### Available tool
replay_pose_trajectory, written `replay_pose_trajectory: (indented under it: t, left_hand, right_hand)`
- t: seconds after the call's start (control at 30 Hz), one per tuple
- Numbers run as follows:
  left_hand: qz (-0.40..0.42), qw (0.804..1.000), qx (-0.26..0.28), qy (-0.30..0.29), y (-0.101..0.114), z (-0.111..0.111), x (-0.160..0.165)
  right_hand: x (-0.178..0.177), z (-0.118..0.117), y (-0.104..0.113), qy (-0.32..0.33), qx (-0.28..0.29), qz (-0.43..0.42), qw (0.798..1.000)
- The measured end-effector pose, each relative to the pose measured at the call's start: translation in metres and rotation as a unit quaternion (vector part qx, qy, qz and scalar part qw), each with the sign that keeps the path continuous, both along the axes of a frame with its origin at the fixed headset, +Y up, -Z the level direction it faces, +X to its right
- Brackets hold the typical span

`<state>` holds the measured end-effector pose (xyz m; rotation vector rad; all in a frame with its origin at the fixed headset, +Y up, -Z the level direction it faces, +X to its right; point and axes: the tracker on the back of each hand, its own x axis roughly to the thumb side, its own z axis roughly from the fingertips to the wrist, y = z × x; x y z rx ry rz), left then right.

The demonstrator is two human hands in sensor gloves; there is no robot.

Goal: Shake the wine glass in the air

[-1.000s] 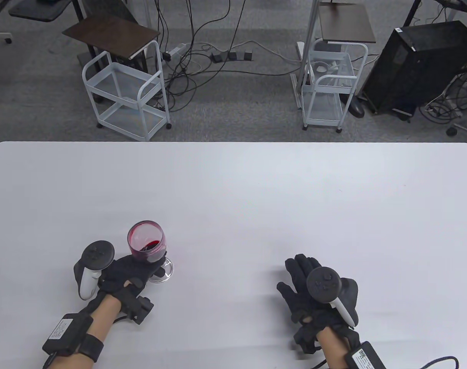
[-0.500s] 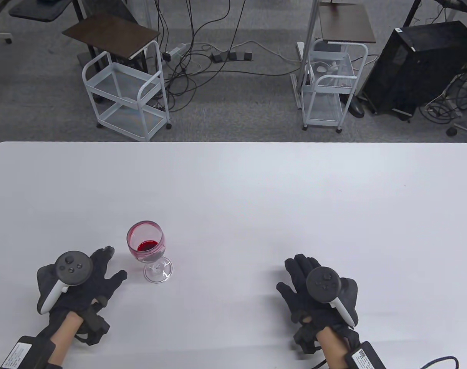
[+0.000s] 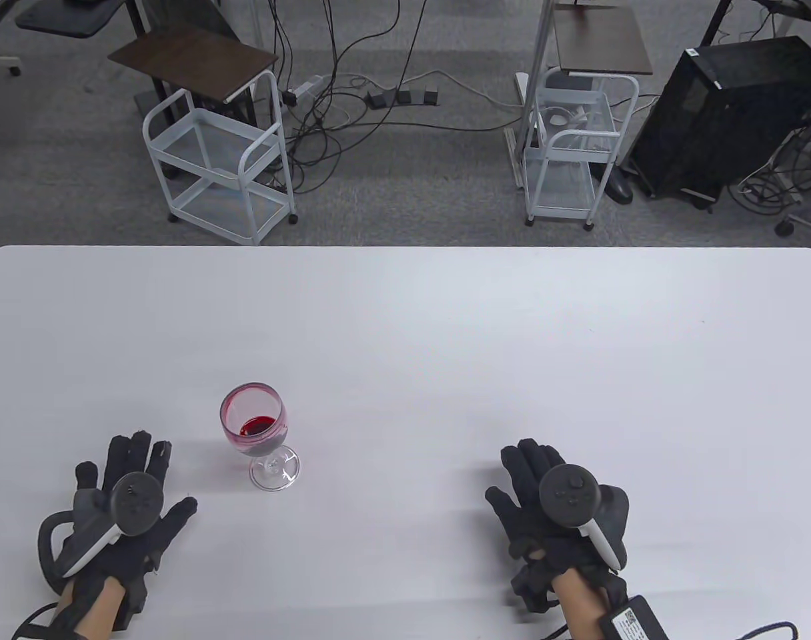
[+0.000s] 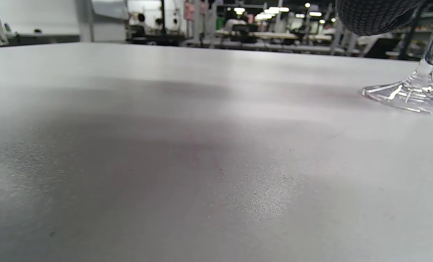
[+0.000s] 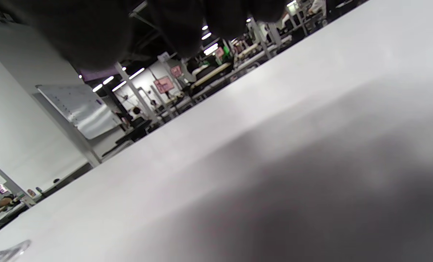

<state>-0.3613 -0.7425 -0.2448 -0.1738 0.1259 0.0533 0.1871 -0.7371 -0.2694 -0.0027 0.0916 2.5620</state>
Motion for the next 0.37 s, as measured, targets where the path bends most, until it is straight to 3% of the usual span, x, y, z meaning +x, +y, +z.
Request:
replay_pose_trajectory:
  t: [0.37]
  left_hand:
    - [0.008,1.000,-0.007,0.013,-0.0005,0.0004,-0.0038]
  right_hand:
    - [0.0007,-0.0002,-0.0006,-0.005,-0.002,-0.002,1.000]
